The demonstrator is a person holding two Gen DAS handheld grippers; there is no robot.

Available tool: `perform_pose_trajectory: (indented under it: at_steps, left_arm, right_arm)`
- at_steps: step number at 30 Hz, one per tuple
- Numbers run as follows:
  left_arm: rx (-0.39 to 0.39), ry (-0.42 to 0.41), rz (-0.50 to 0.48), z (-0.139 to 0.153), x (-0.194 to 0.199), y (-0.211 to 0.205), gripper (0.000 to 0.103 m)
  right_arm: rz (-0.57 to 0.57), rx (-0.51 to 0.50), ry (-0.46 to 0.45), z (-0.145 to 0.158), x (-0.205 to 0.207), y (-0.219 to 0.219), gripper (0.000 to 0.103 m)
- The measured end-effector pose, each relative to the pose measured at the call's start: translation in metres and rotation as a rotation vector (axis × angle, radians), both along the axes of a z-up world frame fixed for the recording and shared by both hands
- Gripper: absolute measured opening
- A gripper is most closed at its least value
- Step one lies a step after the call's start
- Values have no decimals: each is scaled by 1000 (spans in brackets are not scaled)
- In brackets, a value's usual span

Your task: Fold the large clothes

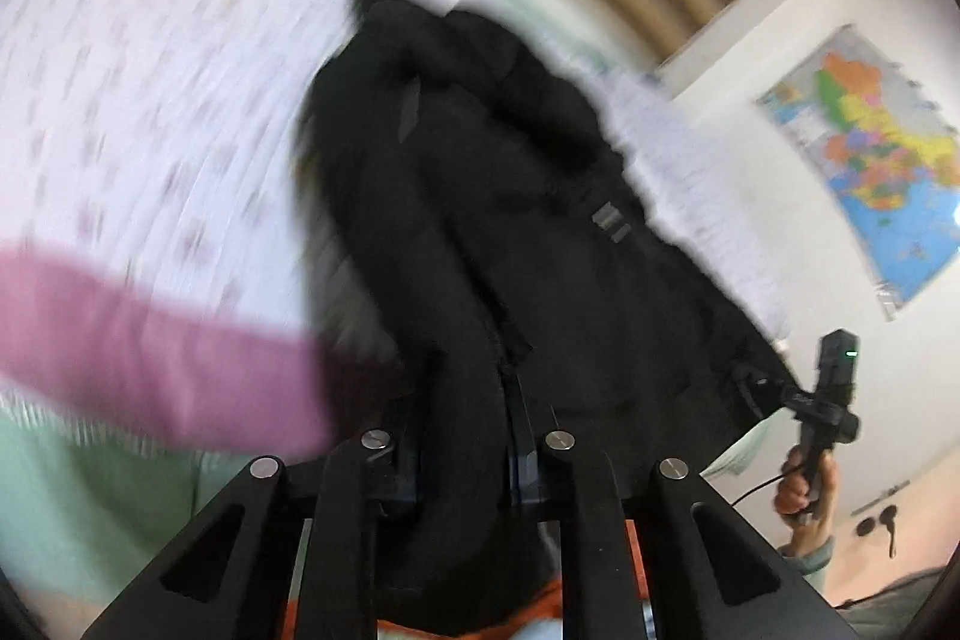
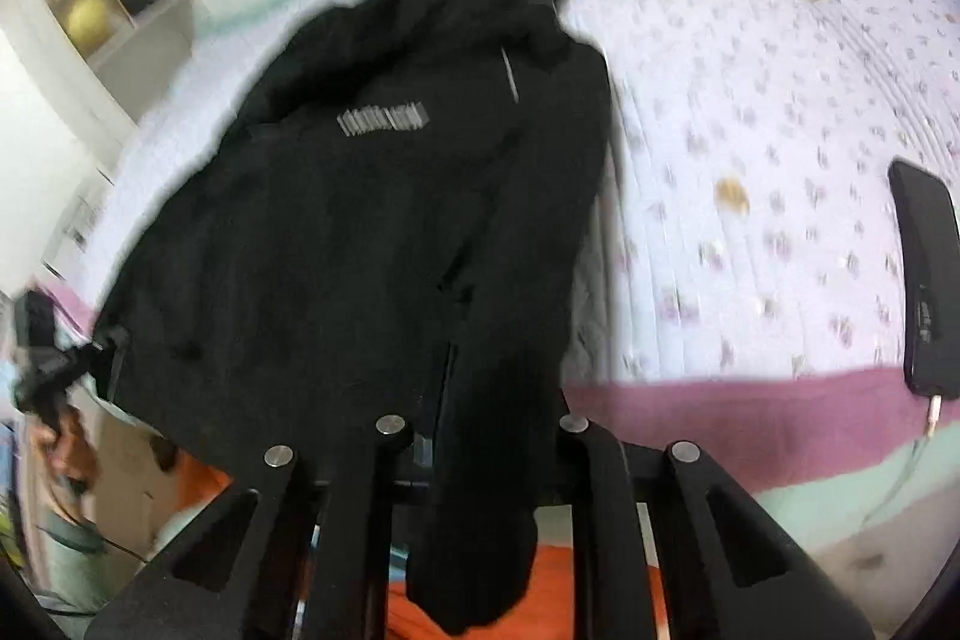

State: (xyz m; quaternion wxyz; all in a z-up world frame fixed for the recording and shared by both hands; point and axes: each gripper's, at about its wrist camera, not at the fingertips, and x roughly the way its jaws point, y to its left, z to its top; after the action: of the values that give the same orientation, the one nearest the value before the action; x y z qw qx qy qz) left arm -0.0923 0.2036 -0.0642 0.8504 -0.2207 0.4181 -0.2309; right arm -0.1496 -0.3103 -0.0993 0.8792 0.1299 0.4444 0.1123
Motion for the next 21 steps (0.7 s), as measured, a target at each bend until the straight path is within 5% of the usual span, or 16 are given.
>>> perform_pose_trajectory:
  at_steps: [5, 11, 21]
  left_arm:
    - [-172, -113, 8, 51, 30, 15, 17]
    - [-233, -172, 96, 92, 102, 32, 18]
    - [-98, -161, 262, 103, 252, 7, 22]
  right_arm:
    - [41, 76, -34, 40, 32, -6, 19]
    - [-4, 171, -173, 99, 103, -25, 19]
    - [-152, 250, -178, 102, 281, -22, 19]
